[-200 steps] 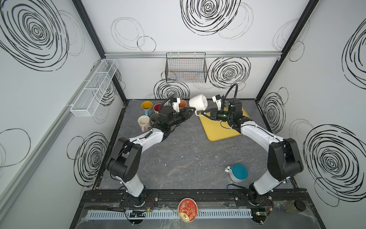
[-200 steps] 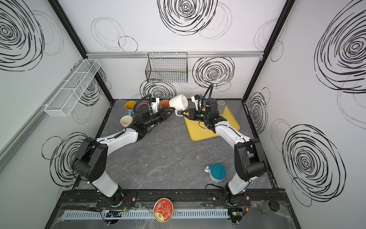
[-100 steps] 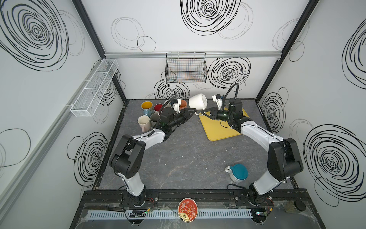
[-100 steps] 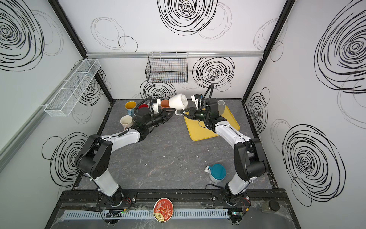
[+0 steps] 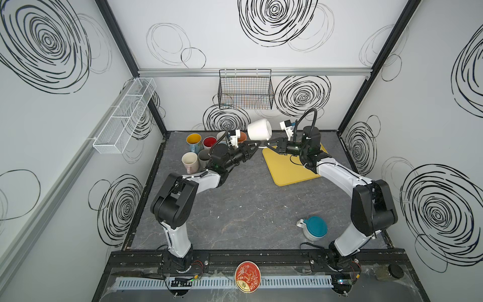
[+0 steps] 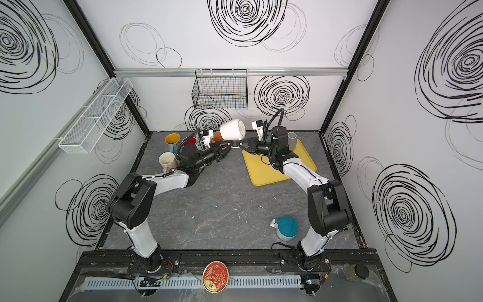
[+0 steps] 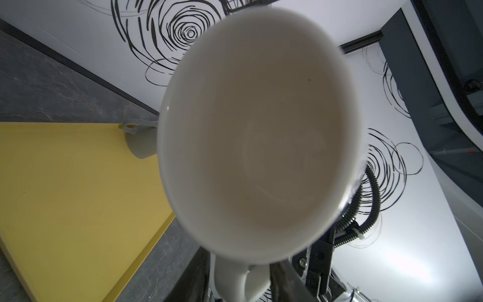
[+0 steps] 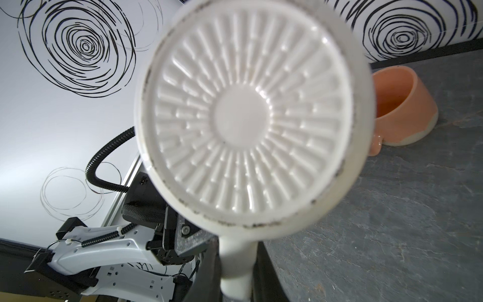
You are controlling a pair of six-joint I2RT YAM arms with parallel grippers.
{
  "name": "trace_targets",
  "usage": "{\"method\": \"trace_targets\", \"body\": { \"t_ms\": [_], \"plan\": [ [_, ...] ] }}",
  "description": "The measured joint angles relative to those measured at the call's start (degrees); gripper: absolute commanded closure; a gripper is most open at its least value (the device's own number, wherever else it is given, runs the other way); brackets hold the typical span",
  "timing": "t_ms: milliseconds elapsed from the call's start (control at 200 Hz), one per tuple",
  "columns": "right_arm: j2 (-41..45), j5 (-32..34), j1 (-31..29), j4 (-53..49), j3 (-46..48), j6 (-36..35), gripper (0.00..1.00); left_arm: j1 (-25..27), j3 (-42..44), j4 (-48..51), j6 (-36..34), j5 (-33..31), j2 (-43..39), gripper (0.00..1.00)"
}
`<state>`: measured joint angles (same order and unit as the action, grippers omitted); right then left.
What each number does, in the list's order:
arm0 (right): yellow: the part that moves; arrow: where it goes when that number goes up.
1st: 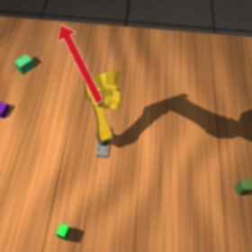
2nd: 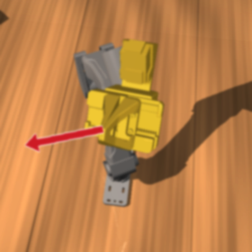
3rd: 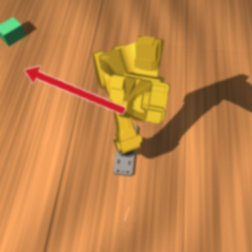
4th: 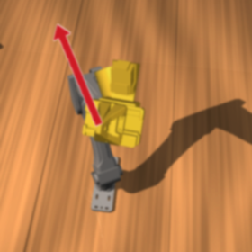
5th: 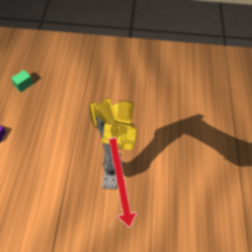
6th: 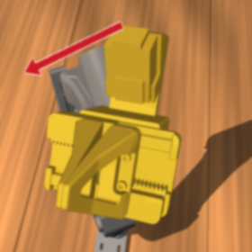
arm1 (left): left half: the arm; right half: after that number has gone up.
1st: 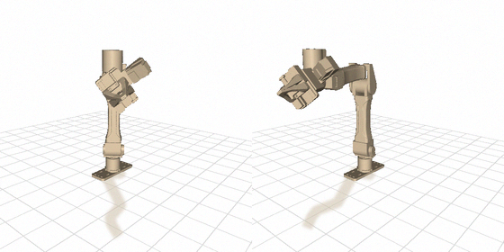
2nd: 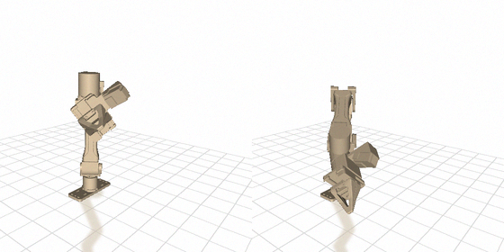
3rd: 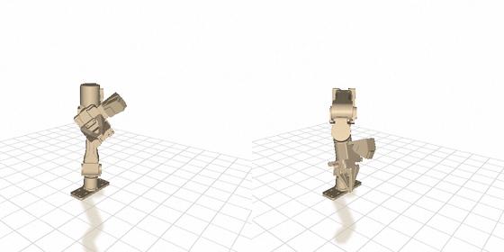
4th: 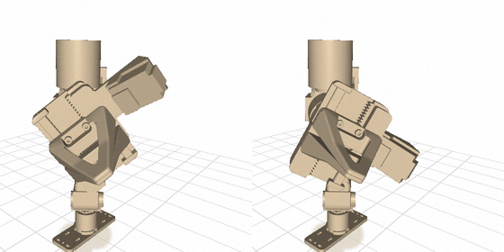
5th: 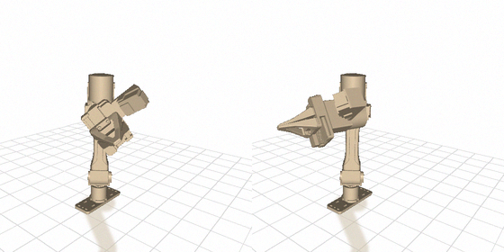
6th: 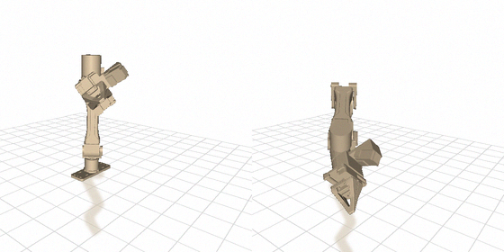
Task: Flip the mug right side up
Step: 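Tilt the white ribbed mug toward the left gripper while it grasps the handle, then rotate the white ribbed mug upright with the left gripper while the right releases, then set the white ribbed mug down beside the mug cluster with the left gripper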
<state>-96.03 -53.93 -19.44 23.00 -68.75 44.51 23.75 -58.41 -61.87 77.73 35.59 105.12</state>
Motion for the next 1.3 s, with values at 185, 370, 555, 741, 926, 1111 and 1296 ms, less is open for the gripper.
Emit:
{"method": "trace_targets", "body": {
  "t_ms": [185, 370, 555, 741, 926, 1111, 1296],
  "plan": [
    [-0.9, -2.4, 0.0, 3.7, 0.0, 3.5, 1.0, 0.0, -0.3, -6.2, 4.6, 1.7, 1.4, 0.66],
    [-1.3, -4.1, 0.0, 6.0, -0.4, 5.0, 1.0, -0.2, -0.3, -8.0, 7.0, 2.3, 1.6, 0.87],
    [-1.6, -4.3, 0.1, 5.0, -1.7, 5.2, 0.85, -0.6, -0.2, -10.8, 8.8, 2.3, 1.8, 1.0],
    [-1.9, -3.2, 0.2, 2.5, -2.7, 3.4, 0.6, -1.0, 0.3, -12.9, 10.9, 2.3, 2.4, 1.0],
    [-1.9, 0.7, 1.4, -4.7, -2.8, -0.2, 0.47, -0.8, 2.3, -7.5, 7.8, 1.1, 2.1, 1.0],
    [-1.8, 7.0, 3.7, -11.6, -2.8, -2.0, 0.47, 0.8, 3.6, 5.8, 0.2, -2.3, 1.5, 1.0],
    [-1.8, 11.2, 5.6, -17.4, -2.8, -2.8, 0.47, 3.0, 5.7, 11.1, -2.1, -4.2, 2.3, 1.0]
  ]
}}
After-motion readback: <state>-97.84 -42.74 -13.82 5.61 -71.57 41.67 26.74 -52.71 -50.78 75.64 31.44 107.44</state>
